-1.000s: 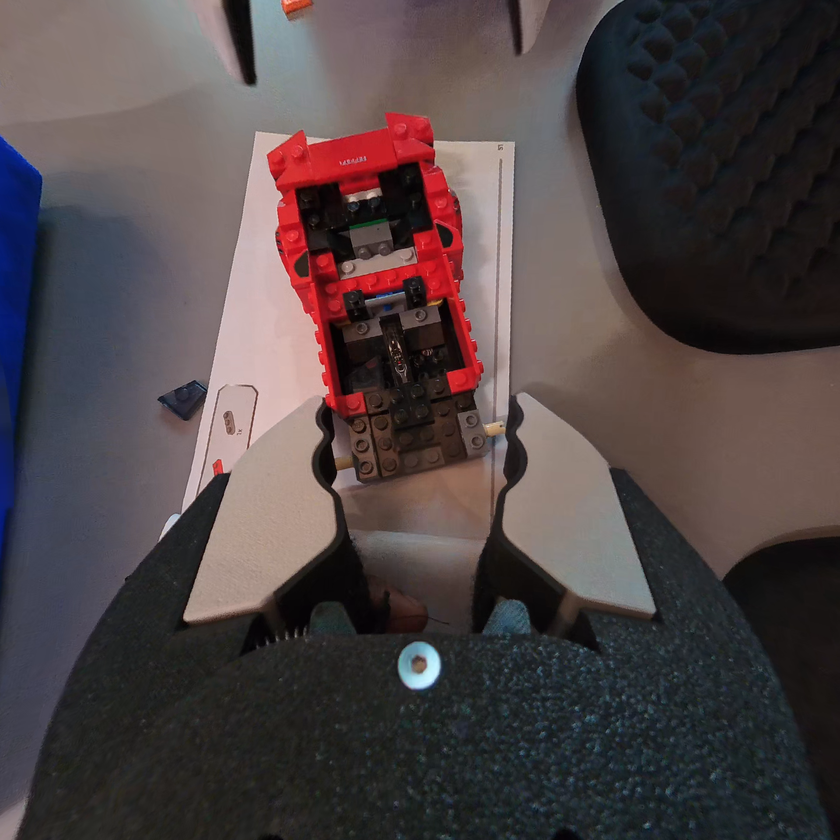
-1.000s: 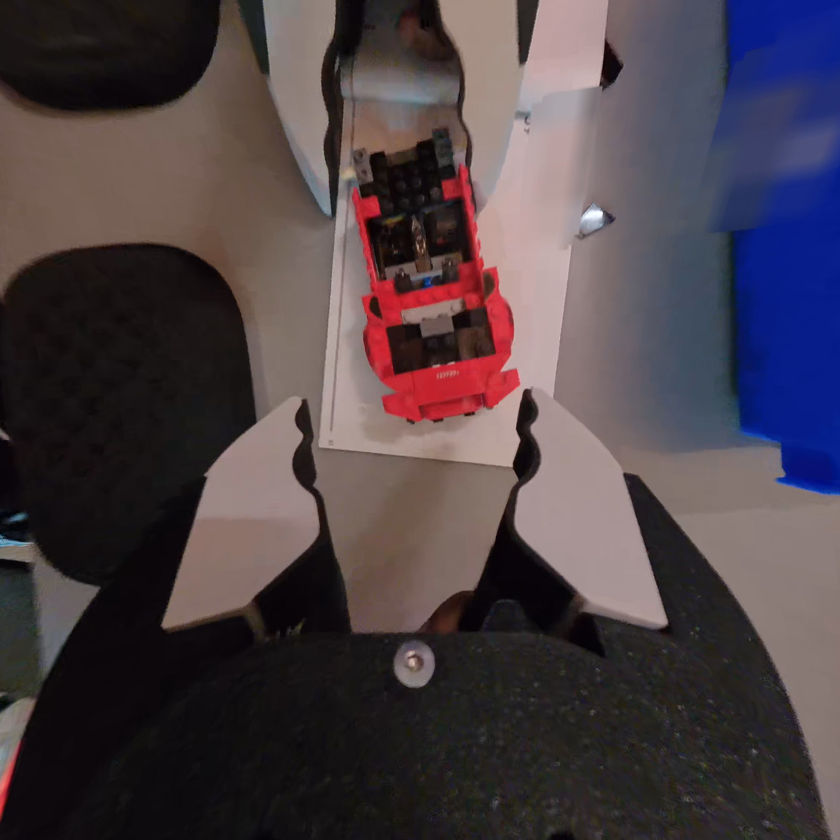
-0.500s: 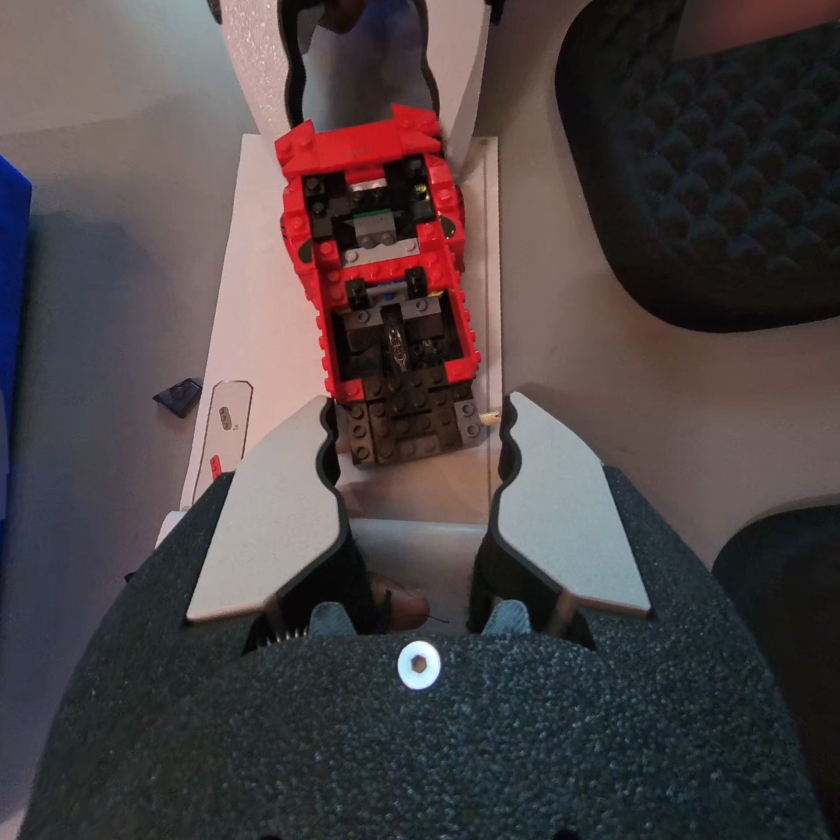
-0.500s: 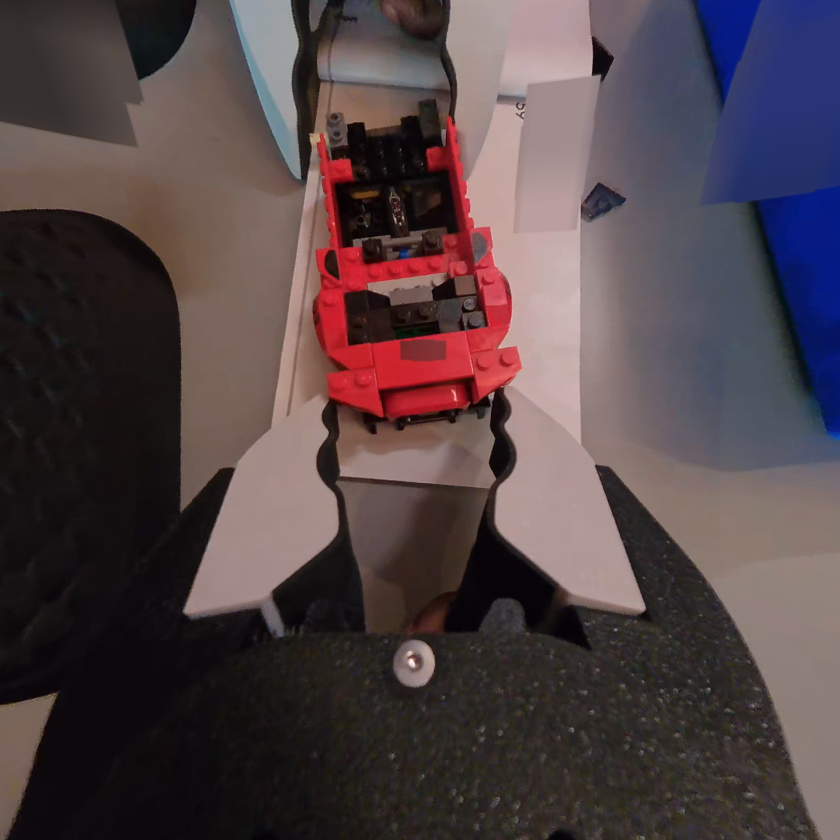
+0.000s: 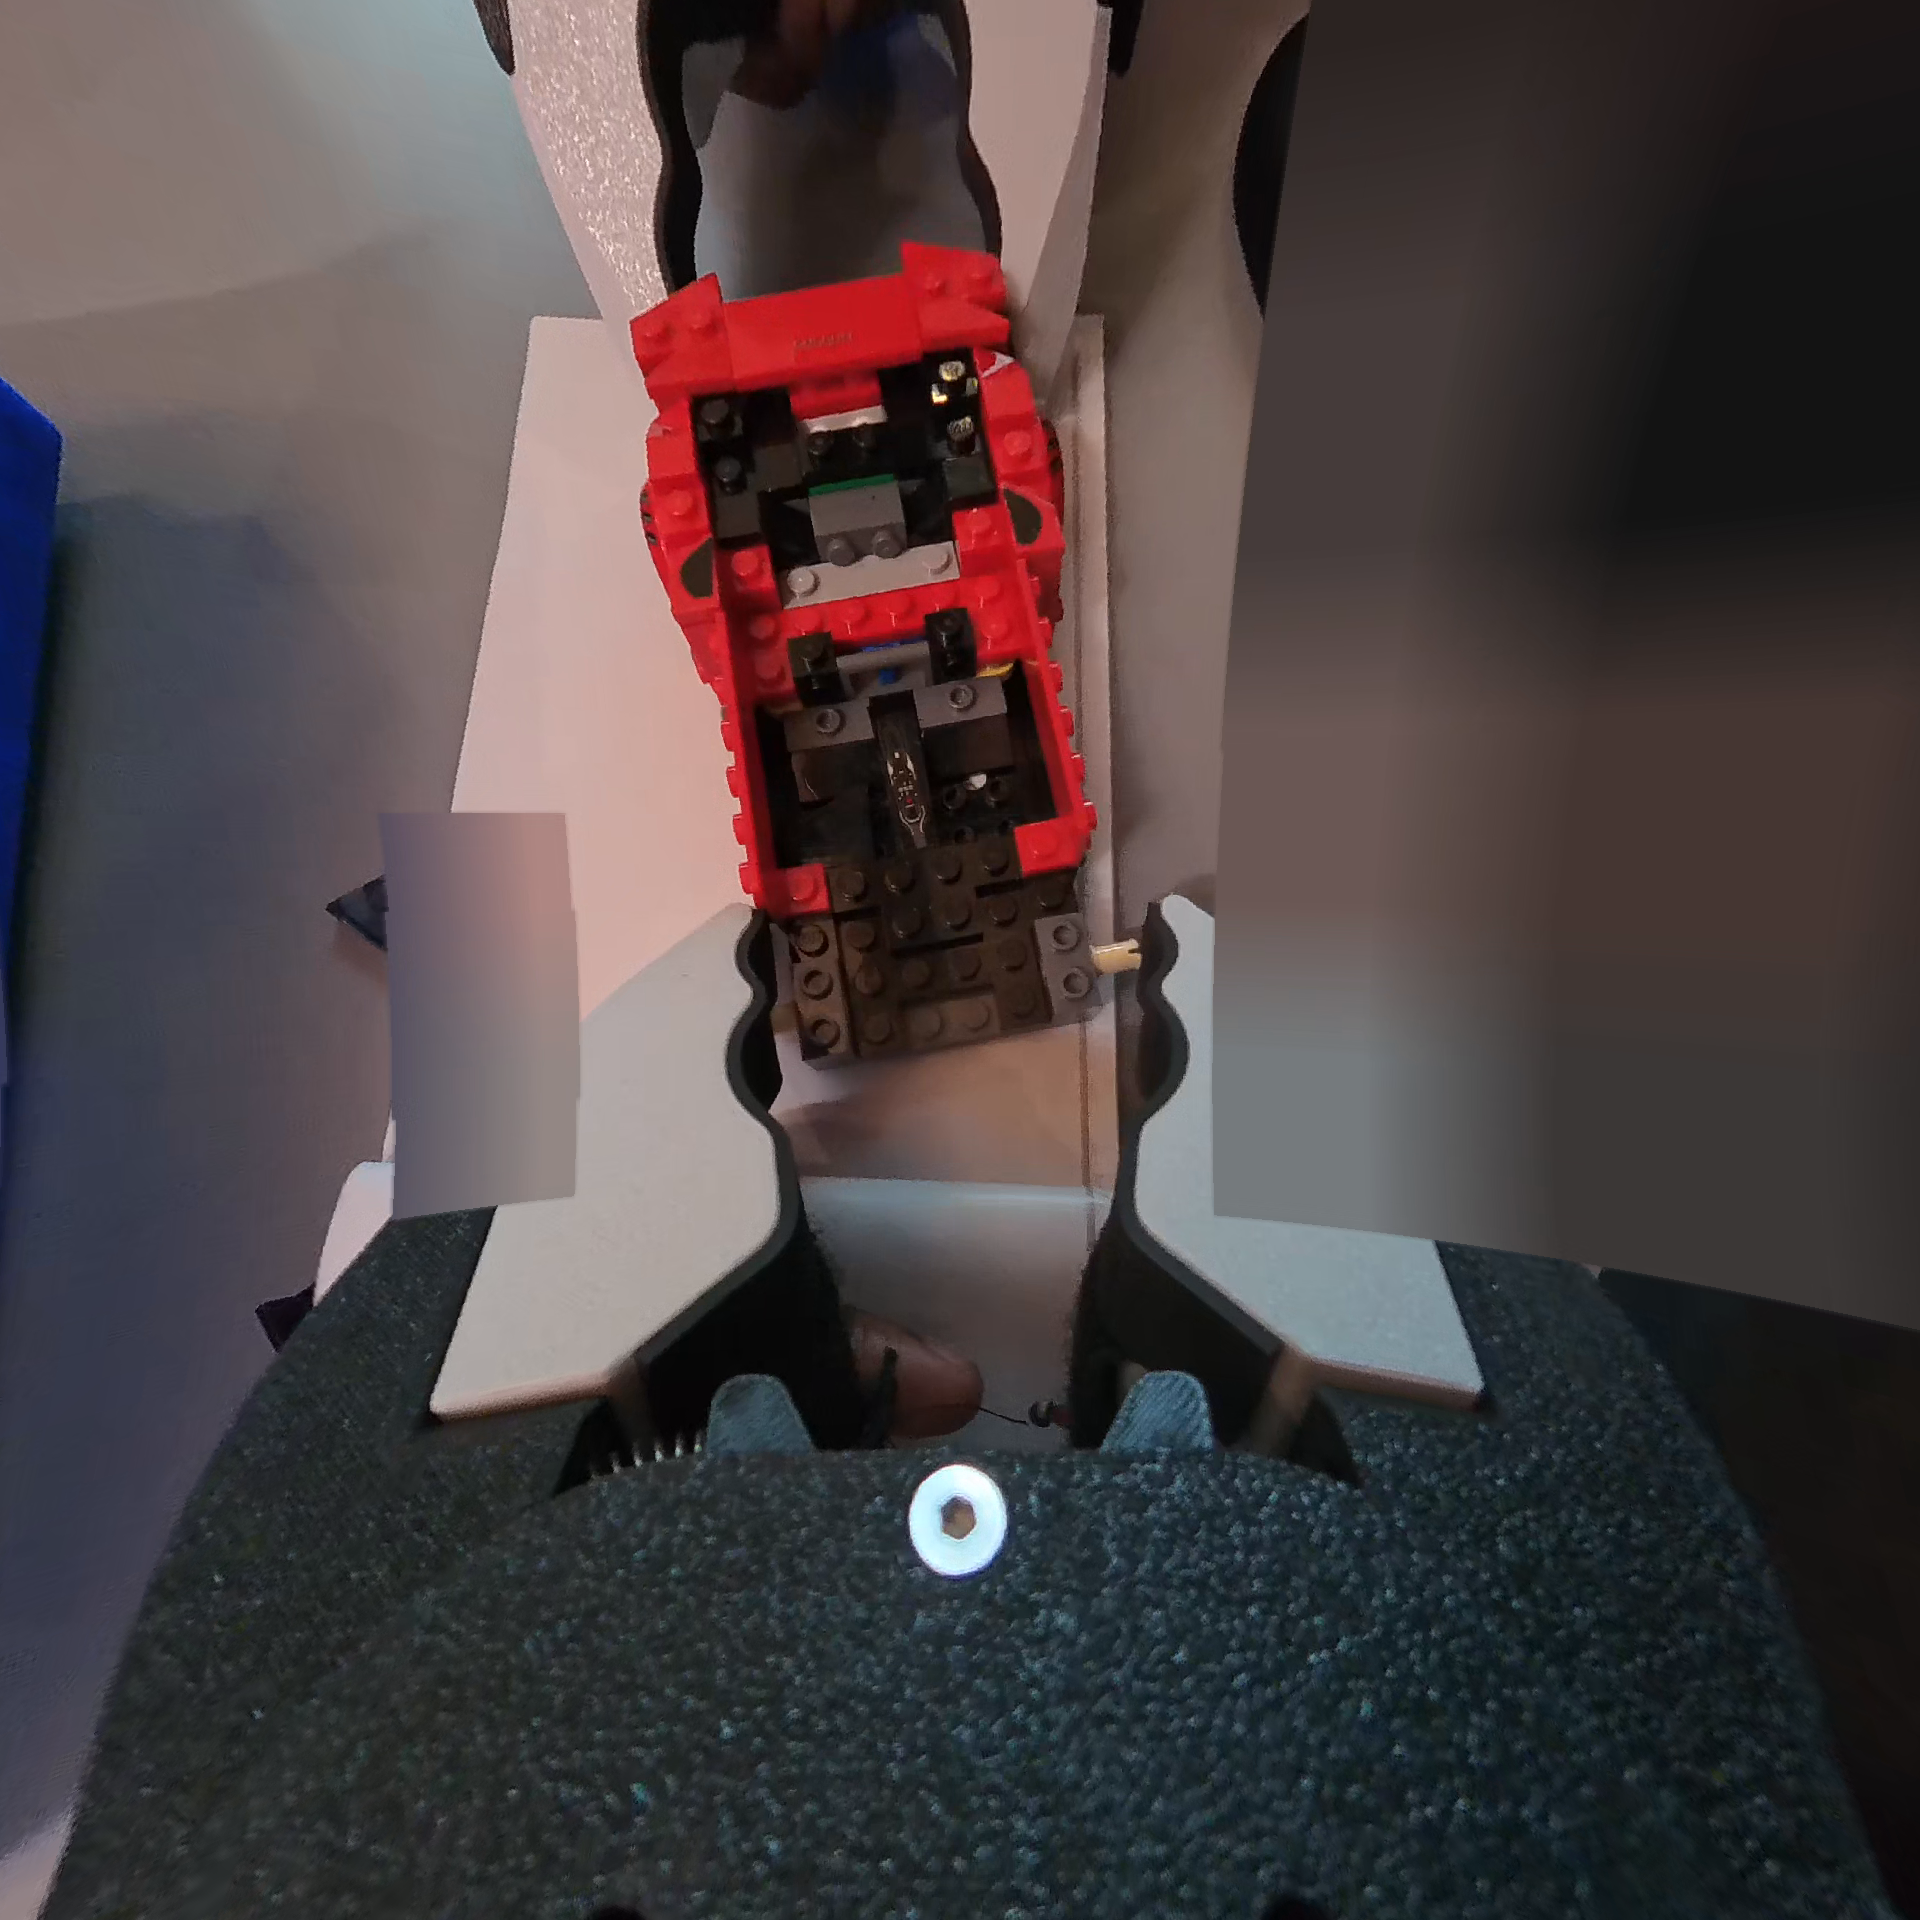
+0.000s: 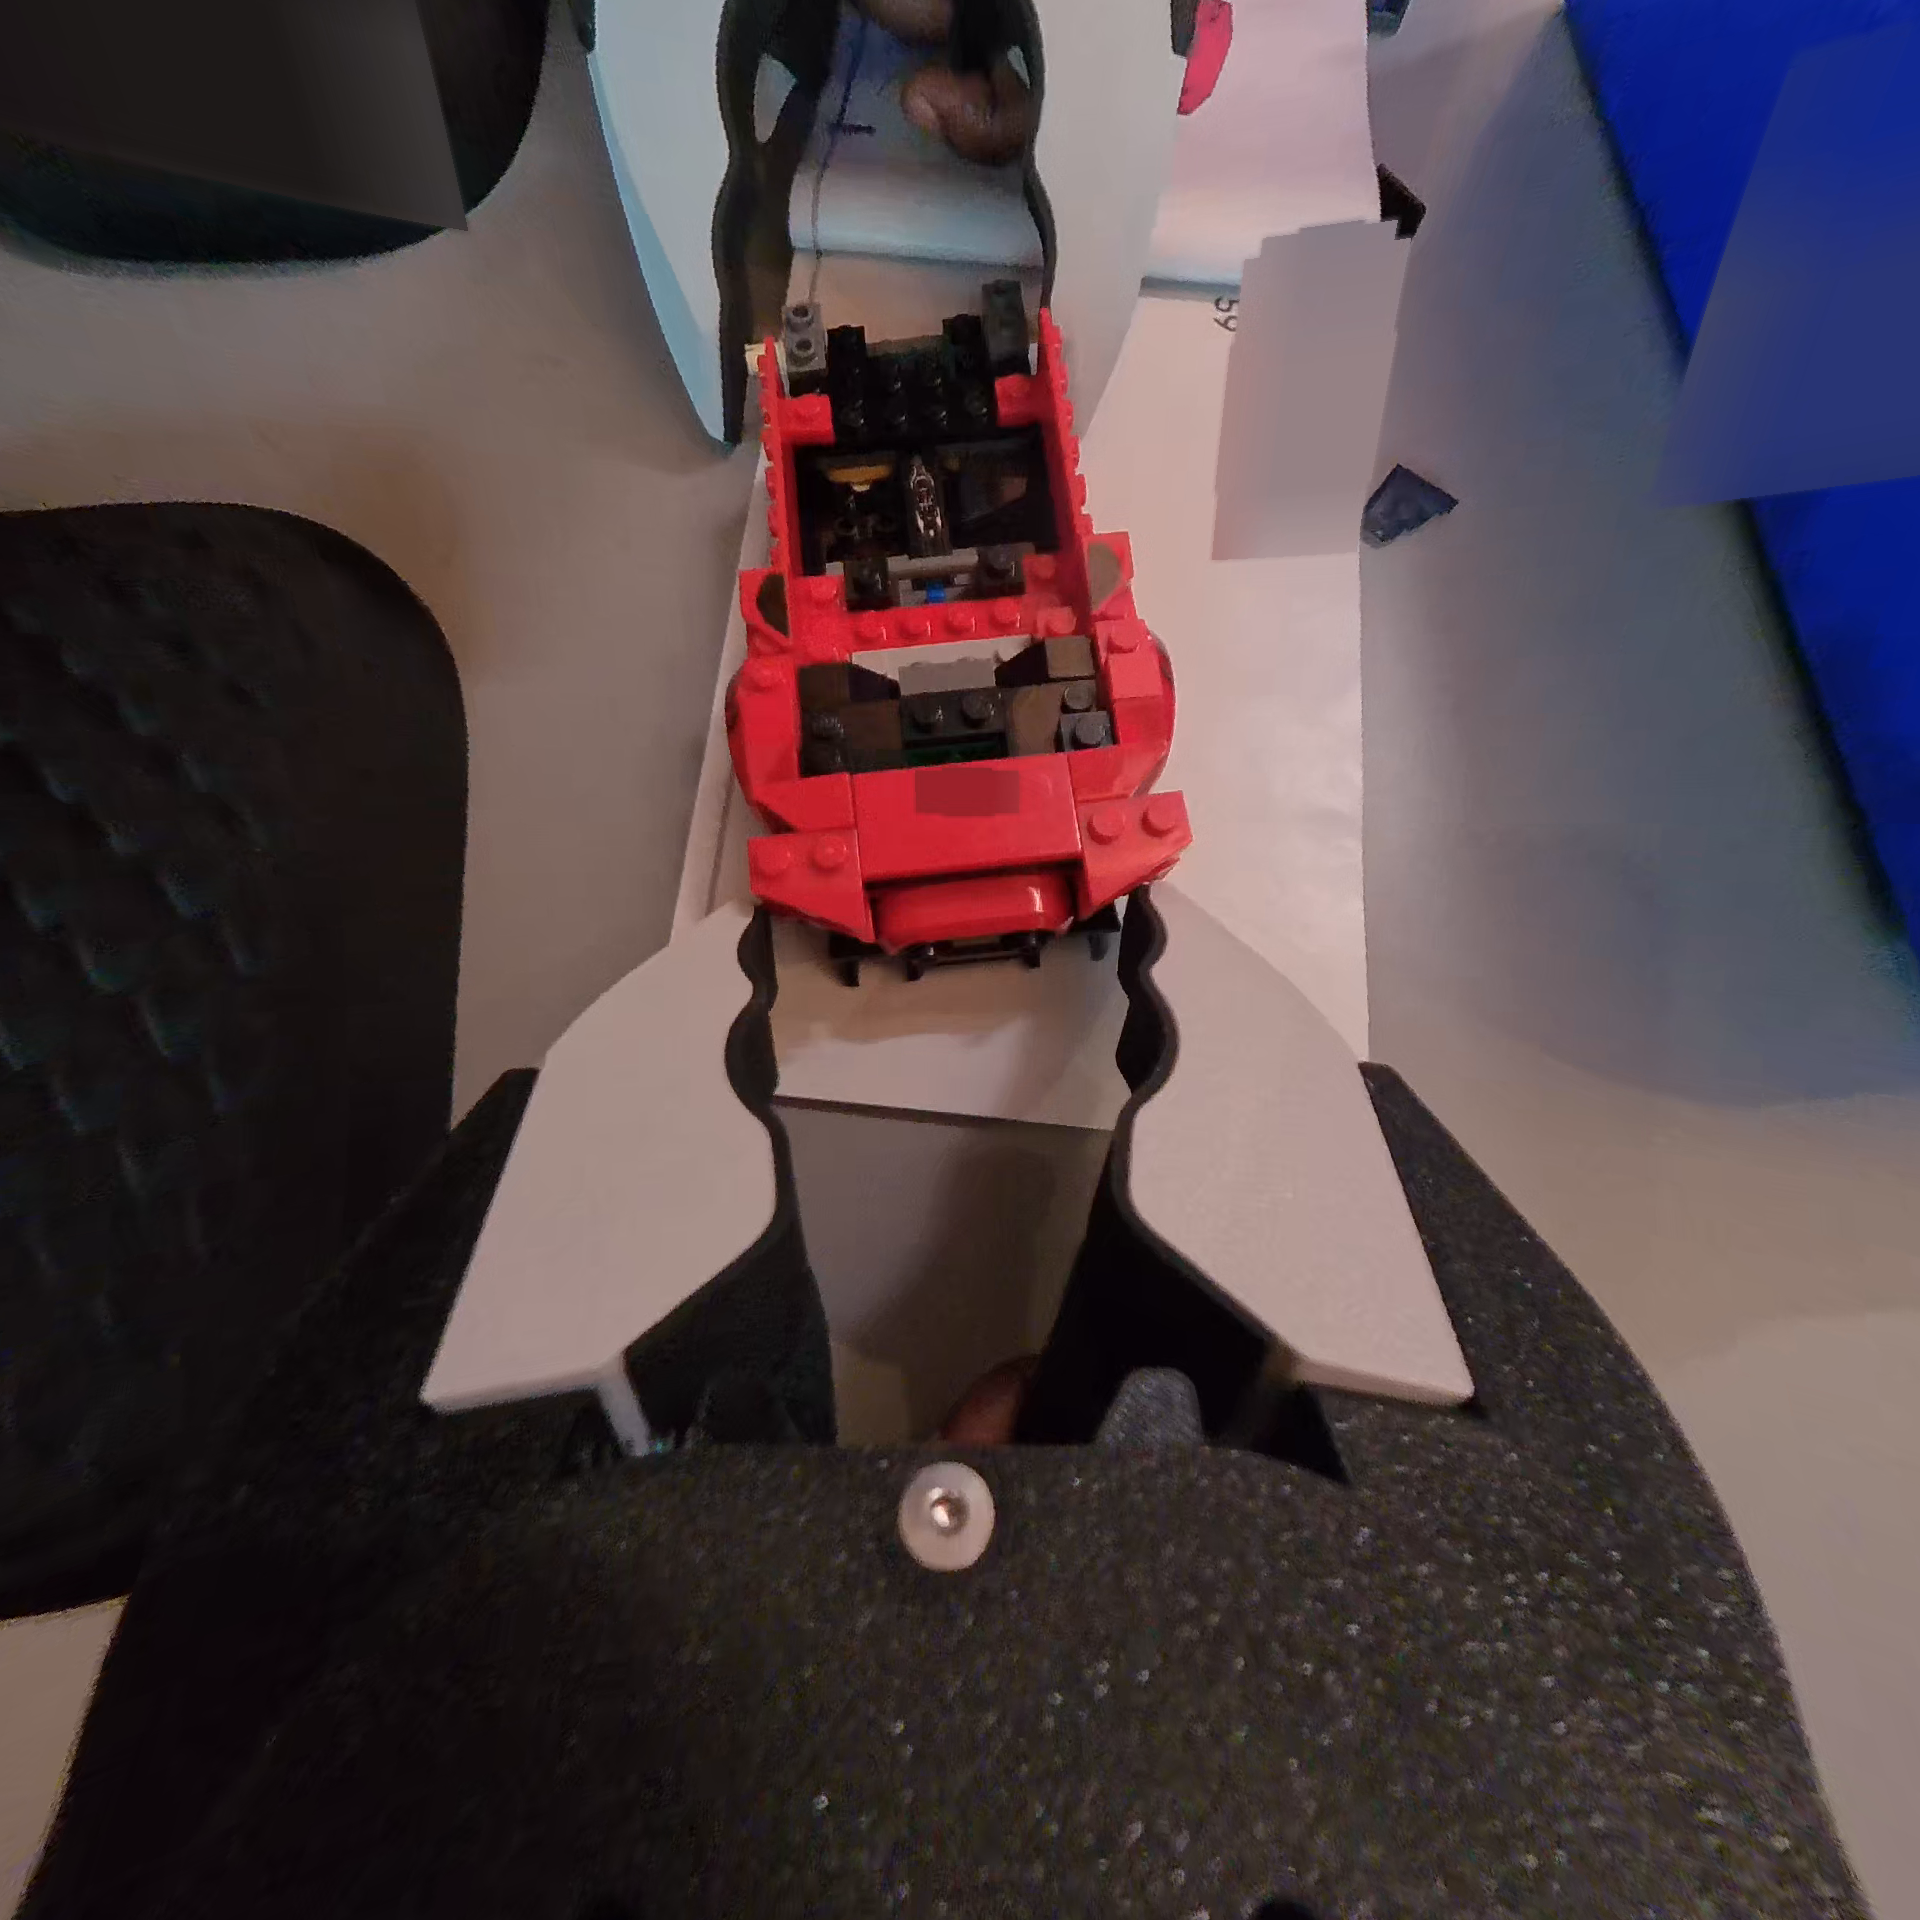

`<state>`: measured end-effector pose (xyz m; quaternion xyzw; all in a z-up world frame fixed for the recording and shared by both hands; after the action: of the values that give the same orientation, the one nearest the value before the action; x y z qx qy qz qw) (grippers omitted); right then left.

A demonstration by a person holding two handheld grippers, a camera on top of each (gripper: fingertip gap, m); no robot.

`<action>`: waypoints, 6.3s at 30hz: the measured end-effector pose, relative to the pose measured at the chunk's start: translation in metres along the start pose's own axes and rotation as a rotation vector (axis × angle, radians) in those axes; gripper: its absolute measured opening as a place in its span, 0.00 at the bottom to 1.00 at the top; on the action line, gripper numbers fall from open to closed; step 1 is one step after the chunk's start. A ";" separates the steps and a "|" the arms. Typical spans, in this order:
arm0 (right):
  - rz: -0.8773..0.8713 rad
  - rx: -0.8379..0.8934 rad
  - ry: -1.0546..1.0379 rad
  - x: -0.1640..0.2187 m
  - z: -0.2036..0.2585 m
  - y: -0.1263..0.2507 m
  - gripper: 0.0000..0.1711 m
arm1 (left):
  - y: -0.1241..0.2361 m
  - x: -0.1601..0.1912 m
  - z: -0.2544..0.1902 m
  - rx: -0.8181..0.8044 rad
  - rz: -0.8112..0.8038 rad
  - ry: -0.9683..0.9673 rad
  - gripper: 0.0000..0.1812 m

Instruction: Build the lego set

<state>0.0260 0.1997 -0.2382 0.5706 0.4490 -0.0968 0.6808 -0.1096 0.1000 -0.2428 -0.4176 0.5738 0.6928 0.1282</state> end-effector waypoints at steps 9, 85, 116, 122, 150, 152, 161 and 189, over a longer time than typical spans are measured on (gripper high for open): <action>-0.102 0.012 0.051 -0.015 0.006 0.009 0.31 | 0.009 0.003 -0.005 -0.029 0.005 -0.068 0.36; -0.065 0.000 -0.013 -0.031 0.028 -0.004 0.44 | 0.001 -0.009 -0.014 -0.193 -0.087 0.090 0.35; 0.038 -0.043 -0.002 -0.007 0.026 -0.003 0.41 | -0.019 -0.032 -0.020 -0.119 0.046 0.024 0.47; 0.010 -0.027 0.017 -0.008 0.026 -0.007 0.36 | -0.024 -0.028 -0.015 -0.109 0.032 0.027 0.35; -0.081 -0.211 -0.574 -0.003 0.013 0.008 0.25 | -0.023 -0.027 -0.020 -0.151 0.049 0.016 0.35; -0.111 -0.245 -0.713 -0.004 0.015 0.001 0.31 | -0.024 -0.027 -0.021 -0.159 0.042 0.012 0.35; -0.251 -0.276 -0.948 -0.010 0.005 0.004 0.22 | -0.021 -0.032 -0.024 -0.316 -0.013 -0.070 0.35; -0.478 -0.352 -0.889 -0.029 0.007 0.015 0.25 | -0.006 -0.054 -0.015 -0.198 -0.134 0.015 0.43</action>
<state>0.0227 0.1879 -0.2072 0.2334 0.2444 -0.4047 0.8497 -0.0657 0.1052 -0.2075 -0.4707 0.4745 0.7327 0.1281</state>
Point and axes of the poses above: each gripper's, where its closed fingertips meet, y back along the fingers, x out of its underside, z = x × y across the jaws, the point moved 5 cm from there along y, back along the fingers, and after that the axes turned 4 degrees about x, right-handed, at the moved point
